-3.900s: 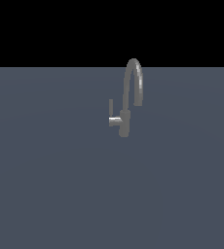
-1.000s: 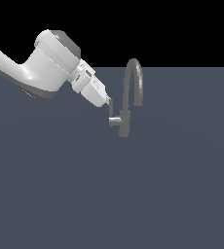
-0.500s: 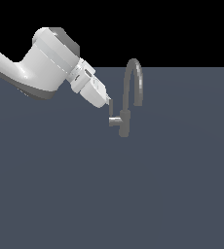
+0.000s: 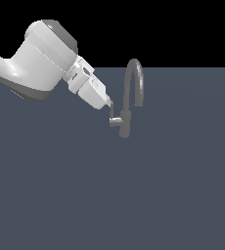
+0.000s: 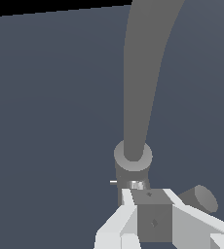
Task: Turn on the faucet by rotating a designated handle.
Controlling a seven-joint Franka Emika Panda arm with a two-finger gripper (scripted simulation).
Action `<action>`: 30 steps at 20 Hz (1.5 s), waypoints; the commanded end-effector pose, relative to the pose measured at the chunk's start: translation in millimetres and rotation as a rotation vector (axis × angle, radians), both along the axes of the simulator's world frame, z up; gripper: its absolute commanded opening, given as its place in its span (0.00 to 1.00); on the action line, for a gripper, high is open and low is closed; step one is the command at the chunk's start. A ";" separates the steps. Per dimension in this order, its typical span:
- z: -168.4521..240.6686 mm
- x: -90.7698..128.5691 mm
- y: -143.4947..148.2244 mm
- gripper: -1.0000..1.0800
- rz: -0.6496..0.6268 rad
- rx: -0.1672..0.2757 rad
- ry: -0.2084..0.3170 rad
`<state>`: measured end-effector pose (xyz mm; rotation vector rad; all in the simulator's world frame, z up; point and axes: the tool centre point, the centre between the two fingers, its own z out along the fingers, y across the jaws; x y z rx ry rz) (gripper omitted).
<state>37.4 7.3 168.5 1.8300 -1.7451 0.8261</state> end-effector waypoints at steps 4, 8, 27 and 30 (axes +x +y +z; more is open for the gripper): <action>-4.9 -9.5 -1.8 0.00 -0.001 -0.001 0.003; -9.6 -22.4 -3.7 0.00 -0.004 -0.001 0.004; -50.8 -64.9 -6.7 0.00 -0.003 -0.001 0.000; -65.3 -73.2 -9.3 0.00 -0.008 -0.001 0.004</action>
